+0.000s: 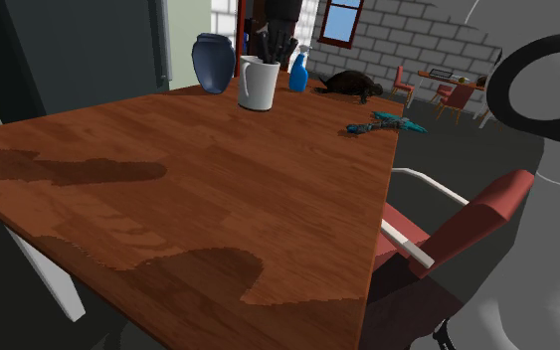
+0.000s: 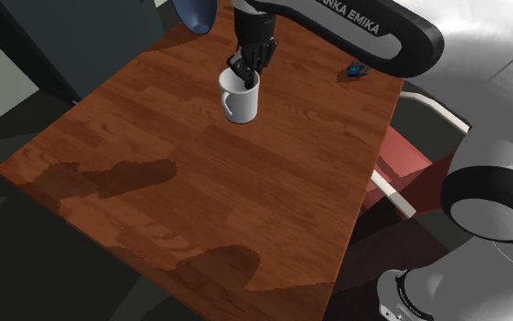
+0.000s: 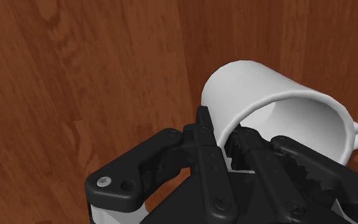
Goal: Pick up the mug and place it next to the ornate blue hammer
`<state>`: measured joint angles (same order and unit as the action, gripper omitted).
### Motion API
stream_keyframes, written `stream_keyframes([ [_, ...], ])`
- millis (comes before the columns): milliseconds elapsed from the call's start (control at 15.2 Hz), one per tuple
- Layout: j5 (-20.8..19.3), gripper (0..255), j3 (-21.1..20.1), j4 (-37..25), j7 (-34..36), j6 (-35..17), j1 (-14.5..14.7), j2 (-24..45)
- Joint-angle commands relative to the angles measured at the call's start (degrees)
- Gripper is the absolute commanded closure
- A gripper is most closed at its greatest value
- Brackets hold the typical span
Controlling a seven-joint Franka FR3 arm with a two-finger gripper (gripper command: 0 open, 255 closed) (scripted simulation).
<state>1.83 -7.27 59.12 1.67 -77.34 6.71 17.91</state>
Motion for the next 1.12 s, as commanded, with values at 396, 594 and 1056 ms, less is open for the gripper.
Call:
stream_keyframes([
  [396, 1.23, 255, 3.37, 6.7, -9.98, -3.06, -6.95, -3.02],
  [594, 1.55, 255, 4.74, 7.47, -13.84, -3.75, -9.49, -2.86],
  [1056, 2.23, 255, 7.77, 5.57, -22.54, -4.18, -15.32, 0.07],
])
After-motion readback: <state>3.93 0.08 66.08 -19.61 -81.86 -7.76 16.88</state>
